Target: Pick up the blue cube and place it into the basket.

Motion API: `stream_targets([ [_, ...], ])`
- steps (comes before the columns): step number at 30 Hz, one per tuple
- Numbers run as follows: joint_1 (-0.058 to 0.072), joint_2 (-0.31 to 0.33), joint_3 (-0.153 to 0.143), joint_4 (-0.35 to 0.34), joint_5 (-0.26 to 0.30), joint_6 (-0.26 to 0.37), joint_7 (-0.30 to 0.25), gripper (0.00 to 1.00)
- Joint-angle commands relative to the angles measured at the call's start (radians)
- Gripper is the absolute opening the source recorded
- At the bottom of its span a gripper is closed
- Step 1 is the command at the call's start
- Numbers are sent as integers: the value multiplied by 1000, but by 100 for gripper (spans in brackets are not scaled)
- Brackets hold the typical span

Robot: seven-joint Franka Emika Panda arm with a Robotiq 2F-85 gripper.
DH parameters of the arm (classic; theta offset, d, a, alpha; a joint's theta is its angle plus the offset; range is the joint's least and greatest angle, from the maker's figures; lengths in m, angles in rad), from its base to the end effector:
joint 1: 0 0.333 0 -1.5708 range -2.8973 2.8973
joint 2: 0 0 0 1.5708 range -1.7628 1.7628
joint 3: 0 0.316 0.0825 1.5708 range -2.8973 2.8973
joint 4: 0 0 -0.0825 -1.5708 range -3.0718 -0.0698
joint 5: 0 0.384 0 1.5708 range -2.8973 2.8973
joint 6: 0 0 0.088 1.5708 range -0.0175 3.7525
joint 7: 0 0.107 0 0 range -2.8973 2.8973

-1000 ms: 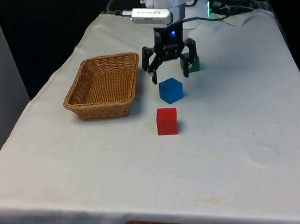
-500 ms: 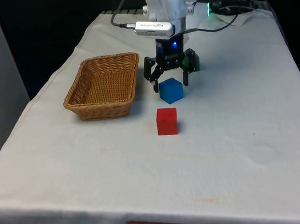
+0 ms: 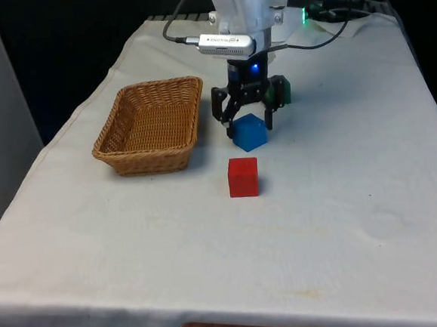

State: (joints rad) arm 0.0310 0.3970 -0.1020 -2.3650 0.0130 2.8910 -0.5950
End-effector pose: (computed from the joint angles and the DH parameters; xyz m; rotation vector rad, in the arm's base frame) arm 0.5170 -0.0398 0.1728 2.9573 0.7900 0.1727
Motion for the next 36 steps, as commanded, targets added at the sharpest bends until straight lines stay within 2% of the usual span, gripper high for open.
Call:
stream_targets([
  [1, 4, 0, -5, 0, -4, 3, 4, 68],
  [7, 0, 0, 0, 0, 0, 0, 0, 3],
  [9, 1, 0, -1, 0, -1, 0, 1, 1],
  [26, 0, -2, 0, 1, 0, -2, 0, 2],
  [32, -1, -35, -3, -6, 1, -21, 3, 2],
  [33, -1, -25, -2, 0, 0, -14, 2, 2],
  [36, -2, -58, -3, -11, 1, -35, 3, 2],
])
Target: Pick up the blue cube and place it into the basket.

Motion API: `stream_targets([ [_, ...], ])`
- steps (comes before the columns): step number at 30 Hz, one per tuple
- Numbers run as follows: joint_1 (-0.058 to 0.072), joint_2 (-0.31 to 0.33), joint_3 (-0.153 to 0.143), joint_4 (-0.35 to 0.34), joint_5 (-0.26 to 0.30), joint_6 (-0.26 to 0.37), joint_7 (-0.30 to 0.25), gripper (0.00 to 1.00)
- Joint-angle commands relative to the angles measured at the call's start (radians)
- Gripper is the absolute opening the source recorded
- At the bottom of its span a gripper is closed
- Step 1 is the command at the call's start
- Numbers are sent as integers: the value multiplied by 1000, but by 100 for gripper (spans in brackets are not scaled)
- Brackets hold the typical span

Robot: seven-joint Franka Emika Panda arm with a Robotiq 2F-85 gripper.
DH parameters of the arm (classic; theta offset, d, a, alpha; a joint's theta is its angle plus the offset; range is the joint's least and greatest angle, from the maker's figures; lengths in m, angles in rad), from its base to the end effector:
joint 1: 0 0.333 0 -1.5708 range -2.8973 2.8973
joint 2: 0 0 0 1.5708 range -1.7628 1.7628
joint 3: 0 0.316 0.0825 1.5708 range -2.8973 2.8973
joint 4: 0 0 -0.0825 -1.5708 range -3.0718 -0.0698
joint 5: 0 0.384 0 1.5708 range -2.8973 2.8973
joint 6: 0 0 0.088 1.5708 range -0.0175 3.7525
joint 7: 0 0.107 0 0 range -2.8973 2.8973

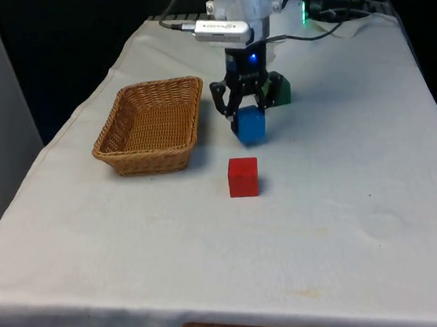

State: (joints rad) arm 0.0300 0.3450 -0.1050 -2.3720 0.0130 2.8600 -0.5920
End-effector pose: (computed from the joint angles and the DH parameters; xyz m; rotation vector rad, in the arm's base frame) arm 0.5188 -0.0414 0.1942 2.9589 0.7768 0.1948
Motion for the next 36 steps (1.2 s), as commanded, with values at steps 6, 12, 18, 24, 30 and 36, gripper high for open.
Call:
stream_targets([
  [6, -1, -25, -2, -5, 1, -16, 0, 2],
  [12, -5, -85, 1, -20, 10, -49, -7, 2],
  [18, -5, -124, -3, -21, 12, -81, -8, 2],
  [24, -2, -150, -12, -16, 3, -105, 0, 2],
  [30, -5, -195, -14, -17, 12, -146, -6, 2],
  [36, -5, -218, -20, -14, 13, -170, -3, 2],
])
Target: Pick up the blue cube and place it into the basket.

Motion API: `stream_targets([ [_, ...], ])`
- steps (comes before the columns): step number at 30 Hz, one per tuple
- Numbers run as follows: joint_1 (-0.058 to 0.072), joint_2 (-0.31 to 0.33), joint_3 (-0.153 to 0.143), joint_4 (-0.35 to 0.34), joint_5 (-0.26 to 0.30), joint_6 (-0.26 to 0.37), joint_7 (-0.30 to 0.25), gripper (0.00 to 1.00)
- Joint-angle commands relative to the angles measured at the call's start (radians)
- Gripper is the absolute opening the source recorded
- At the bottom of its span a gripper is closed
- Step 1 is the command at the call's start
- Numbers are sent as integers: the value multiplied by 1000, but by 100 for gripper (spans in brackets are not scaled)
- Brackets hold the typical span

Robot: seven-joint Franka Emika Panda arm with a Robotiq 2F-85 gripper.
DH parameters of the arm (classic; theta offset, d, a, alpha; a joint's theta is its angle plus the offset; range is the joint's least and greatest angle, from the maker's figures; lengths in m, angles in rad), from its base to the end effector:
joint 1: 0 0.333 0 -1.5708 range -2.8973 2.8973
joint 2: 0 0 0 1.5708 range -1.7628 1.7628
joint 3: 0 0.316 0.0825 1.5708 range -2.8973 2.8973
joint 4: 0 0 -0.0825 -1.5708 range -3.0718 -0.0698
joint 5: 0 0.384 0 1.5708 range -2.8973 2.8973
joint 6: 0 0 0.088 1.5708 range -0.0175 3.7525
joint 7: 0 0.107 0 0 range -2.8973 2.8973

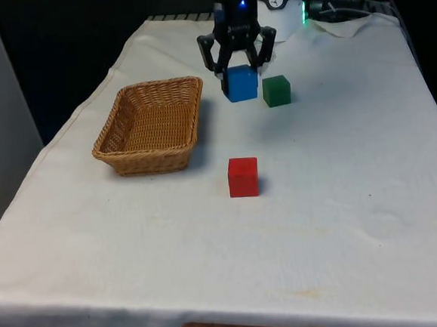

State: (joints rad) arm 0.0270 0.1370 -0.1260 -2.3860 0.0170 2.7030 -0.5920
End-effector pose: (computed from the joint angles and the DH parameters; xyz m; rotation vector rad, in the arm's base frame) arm 0.5179 -0.0523 0.2808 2.9735 0.7292 0.2573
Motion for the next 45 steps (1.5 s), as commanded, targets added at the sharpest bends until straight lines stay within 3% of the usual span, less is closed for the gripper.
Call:
stream_targets([
  [1, -2, -15, 0, 1, 9, -19, -2, 2],
  [23, -1, -75, -39, 19, 1, -77, 49, 2],
  [45, -4, -77, -124, 57, 1, -112, 50, 2],
])
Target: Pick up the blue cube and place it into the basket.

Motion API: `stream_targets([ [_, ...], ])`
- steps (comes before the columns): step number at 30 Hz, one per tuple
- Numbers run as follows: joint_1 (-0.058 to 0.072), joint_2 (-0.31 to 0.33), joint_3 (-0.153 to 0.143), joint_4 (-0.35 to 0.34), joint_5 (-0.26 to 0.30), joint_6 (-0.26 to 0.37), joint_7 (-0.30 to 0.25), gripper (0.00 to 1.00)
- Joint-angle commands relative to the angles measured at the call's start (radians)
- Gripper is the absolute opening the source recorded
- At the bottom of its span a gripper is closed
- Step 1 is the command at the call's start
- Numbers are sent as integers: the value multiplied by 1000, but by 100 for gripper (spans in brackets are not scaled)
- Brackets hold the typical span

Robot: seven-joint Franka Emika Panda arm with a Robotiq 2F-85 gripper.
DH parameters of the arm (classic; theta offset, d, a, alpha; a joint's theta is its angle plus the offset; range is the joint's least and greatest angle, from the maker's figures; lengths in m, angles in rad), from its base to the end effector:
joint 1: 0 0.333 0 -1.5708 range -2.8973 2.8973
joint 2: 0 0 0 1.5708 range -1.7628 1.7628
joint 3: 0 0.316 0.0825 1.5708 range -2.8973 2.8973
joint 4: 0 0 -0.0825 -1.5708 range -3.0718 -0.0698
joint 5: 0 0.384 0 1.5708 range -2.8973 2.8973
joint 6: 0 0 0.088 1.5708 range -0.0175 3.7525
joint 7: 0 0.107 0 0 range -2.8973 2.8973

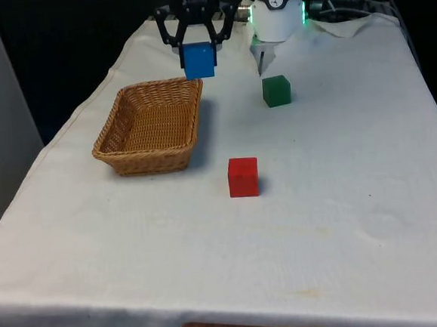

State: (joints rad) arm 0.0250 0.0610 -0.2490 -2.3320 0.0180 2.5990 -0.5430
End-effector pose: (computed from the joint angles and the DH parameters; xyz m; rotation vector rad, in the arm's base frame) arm 0.5181 -0.1182 0.3325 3.0104 0.4651 0.2925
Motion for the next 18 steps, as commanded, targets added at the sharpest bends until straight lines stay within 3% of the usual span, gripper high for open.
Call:
stream_targets([
  [1, -2, 0, -5, 4, 0, -9, 2, 2],
  [18, -3, 18, -56, 14, 2, 0, 7, 2],
])
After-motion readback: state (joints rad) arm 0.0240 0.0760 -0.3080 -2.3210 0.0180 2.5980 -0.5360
